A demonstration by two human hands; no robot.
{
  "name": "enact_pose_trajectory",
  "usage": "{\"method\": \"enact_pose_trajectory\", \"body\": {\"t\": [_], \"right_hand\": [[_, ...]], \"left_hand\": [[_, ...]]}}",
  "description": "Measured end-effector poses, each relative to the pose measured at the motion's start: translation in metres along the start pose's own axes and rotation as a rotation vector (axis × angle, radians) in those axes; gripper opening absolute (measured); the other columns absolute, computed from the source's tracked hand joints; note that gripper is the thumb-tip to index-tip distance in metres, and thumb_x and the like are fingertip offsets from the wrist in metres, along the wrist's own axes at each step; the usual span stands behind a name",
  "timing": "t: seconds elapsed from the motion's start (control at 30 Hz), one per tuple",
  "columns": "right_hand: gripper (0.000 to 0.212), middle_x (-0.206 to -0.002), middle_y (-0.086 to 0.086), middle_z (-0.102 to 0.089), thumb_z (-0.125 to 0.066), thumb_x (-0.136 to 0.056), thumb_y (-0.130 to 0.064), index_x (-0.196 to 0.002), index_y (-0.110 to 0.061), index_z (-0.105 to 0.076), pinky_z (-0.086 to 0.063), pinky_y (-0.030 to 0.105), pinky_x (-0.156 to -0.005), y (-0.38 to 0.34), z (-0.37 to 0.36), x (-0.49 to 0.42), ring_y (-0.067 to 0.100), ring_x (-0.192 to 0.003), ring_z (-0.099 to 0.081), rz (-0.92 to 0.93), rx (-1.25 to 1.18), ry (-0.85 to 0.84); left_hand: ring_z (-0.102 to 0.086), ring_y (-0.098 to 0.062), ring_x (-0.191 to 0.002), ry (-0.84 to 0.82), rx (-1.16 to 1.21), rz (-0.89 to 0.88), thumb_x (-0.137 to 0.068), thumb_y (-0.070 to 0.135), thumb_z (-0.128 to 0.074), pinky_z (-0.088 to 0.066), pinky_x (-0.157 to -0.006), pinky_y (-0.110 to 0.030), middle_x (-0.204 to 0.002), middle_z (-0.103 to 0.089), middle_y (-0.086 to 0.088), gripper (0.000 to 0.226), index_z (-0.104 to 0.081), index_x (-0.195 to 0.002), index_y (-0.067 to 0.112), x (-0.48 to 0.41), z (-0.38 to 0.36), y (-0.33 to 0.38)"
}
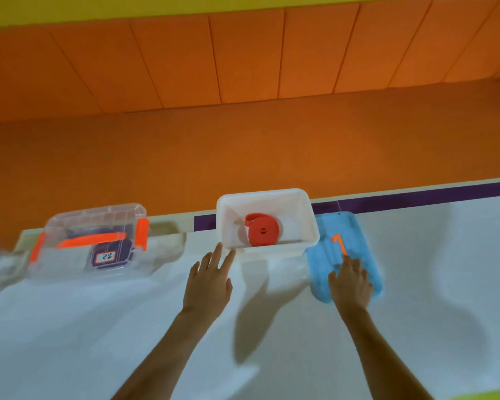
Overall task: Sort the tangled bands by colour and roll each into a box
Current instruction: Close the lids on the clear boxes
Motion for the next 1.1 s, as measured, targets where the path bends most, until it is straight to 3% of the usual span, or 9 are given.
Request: {"method": "enact_pose_trajectory", "body": {"t": [0.1,0.23,0.37,0.63,0.73,0.87,0.93,1.0,1.1], "right_hand": [[0.046,-0.139,0.021,-0.051,-0.057,-0.101,-0.021,-0.144,-0.007,-0.048,-0.052,0.052,-0.092,0.009,-0.006,-0.031,0.045,-0.12,-0.059,-0.095,-0.069,-0.018],[0.031,-0.124,0.024,-0.061,-0.056,-0.102,-0.022,-0.123,0.0,-0.063,-0.054,0.053,-0.089,0.017,-0.022,-0.057,0.047,-0.111,-0.065,-0.133,-0.12,-0.046],[0.033,-0.113,0.023,-0.073,-0.051,-0.106,-0.027,-0.112,-0.002,-0.072,-0.056,0.049,-0.085,0.027,-0.024,-0.074,0.045,-0.104,-0.07,-0.153,-0.13,-0.033],[0.024,-0.105,0.03,-0.07,-0.053,-0.107,-0.018,-0.103,0.002,-0.066,-0.053,0.053,-0.08,0.051,0.034,-0.081,0.05,-0.098,-0.068,-0.13,-0.305,0.19],[0.021,-0.105,0.028,-0.07,-0.053,-0.107,-0.017,-0.103,-0.001,-0.066,-0.051,0.052,-0.079,0.04,0.066,-0.086,0.049,-0.098,-0.067,-0.078,-0.356,0.263],[0.024,-0.108,0.02,-0.069,-0.05,-0.108,-0.022,-0.105,-0.006,-0.067,-0.05,0.048,-0.077,0.005,0.098,-0.094,0.046,-0.097,-0.067,0.067,-0.338,0.312],[0.023,-0.105,0.017,-0.068,-0.049,-0.109,-0.021,-0.101,-0.008,-0.066,-0.048,0.047,-0.076,-0.019,0.104,-0.095,0.044,-0.096,-0.067,0.158,-0.302,0.29],[0.022,-0.1,0.013,-0.068,-0.047,-0.109,-0.02,-0.098,-0.012,-0.064,-0.048,0.047,-0.076,-0.046,0.103,-0.091,0.042,-0.095,-0.066,0.271,-0.279,0.248],[0.016,-0.106,0.006,-0.073,-0.051,-0.107,-0.014,-0.108,-0.015,-0.068,-0.055,0.045,-0.074,-0.087,0.092,-0.08,0.035,-0.102,-0.068,0.444,-0.171,0.186]], "left_hand": [[-0.025,-0.026,-0.157,-0.048,-0.007,0.048,-0.108,0.033,-0.045,-0.033,-0.122,-0.042,-0.177,0.006,-0.002,0.078,0.003,-0.169,0.028,-0.008,-0.011,0.007],[-0.014,-0.024,-0.162,-0.06,-0.014,0.079,-0.109,0.033,-0.045,-0.024,-0.128,-0.045,-0.177,0.012,0.005,0.081,0.011,-0.168,0.03,-0.012,-0.02,0.012],[-0.013,-0.024,-0.162,-0.031,0.007,0.1,-0.108,0.031,-0.046,-0.024,-0.129,-0.045,-0.176,0.016,0.007,0.084,0.015,-0.166,0.031,-0.011,-0.029,0.012],[-0.008,-0.025,-0.164,0.001,0.078,0.084,-0.107,0.023,-0.047,-0.018,-0.13,-0.047,-0.175,0.018,0.008,0.088,0.019,-0.164,0.033,-0.007,-0.034,0.006],[-0.007,-0.025,-0.164,-0.035,0.094,0.063,-0.111,0.037,-0.043,-0.015,-0.13,-0.049,-0.176,0.013,0.006,0.077,0.009,-0.167,0.032,-0.01,-0.03,0.003],[-0.027,-0.026,-0.16,0.084,0.291,0.042,-0.112,0.043,-0.031,-0.027,-0.127,-0.046,-0.172,-0.028,0.0,0.059,-0.029,-0.166,0.021,-0.017,-0.011,0.004],[-0.038,-0.023,-0.154,0.195,0.446,0.081,-0.112,0.033,-0.041,-0.036,-0.123,-0.039,-0.165,-0.043,-0.002,0.053,-0.036,-0.163,0.019,-0.024,-0.002,-0.002],[-0.042,-0.019,-0.151,0.29,0.621,0.171,-0.111,0.027,-0.046,-0.039,-0.119,-0.035,-0.161,-0.047,0.0,0.051,-0.039,-0.161,0.02,-0.031,0.004,-0.011],[-0.035,-0.015,-0.153,0.307,0.82,0.298,-0.112,0.038,-0.039,-0.031,-0.121,-0.032,-0.165,-0.041,0.003,0.053,-0.035,-0.163,0.022,-0.045,0.008,-0.022]]}}
Point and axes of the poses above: each hand's wrist, its own x-axis away from the middle knuckle, its own z-axis out of the back of the hand, y = z × x, the point moved 5 cm from there along -x, towards the middle knuckle
